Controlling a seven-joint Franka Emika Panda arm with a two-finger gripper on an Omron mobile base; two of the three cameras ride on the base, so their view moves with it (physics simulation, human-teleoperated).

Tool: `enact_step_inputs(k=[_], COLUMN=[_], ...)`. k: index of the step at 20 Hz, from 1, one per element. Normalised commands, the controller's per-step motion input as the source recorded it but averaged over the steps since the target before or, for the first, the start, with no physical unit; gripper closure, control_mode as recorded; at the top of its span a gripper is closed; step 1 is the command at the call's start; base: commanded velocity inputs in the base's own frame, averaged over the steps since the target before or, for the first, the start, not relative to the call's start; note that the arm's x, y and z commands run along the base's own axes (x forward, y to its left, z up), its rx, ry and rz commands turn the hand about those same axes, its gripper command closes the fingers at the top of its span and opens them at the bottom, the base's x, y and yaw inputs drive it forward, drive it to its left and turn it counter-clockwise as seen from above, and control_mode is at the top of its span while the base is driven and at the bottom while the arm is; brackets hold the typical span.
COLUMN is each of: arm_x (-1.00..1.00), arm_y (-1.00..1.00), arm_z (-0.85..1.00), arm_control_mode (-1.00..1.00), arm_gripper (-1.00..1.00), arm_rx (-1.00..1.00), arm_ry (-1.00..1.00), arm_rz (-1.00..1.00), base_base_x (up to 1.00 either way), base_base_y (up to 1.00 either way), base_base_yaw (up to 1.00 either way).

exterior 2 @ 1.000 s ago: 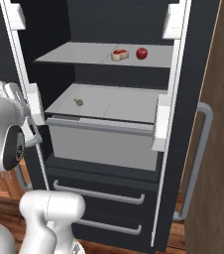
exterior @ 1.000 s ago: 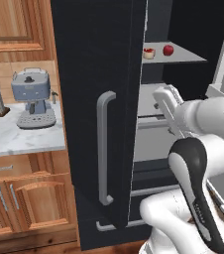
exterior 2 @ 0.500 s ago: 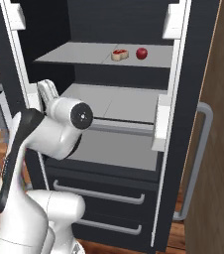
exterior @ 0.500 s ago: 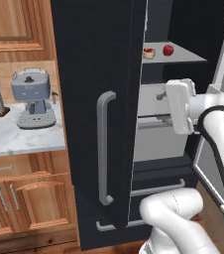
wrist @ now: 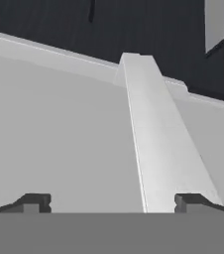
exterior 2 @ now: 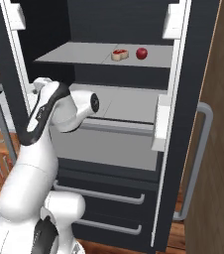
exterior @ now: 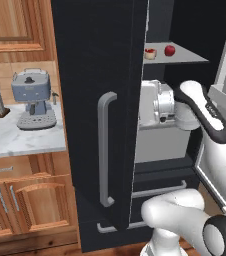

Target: Open the fridge, remove the apple, garlic, and steak, and place them on any counter.

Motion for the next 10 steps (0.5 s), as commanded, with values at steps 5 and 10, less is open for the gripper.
enact_step_inputs(k=[5,10], arm_x=[0.12,-0.46], arm_y=[0.89,1.00], arm_z=[0.00,-0.05], arm_control_mode=[-1.00,-1.00], arm_gripper=[-1.00,-1.00], arm_rx=[0.01,-0.01], arm_ry=[-0.17,-0.29], arm_rz=[0.45,0.45], base_base_x=[0.00,0.00], base_base_y=[0.00,0.00], base_base_yaw=[0.00,0.00])
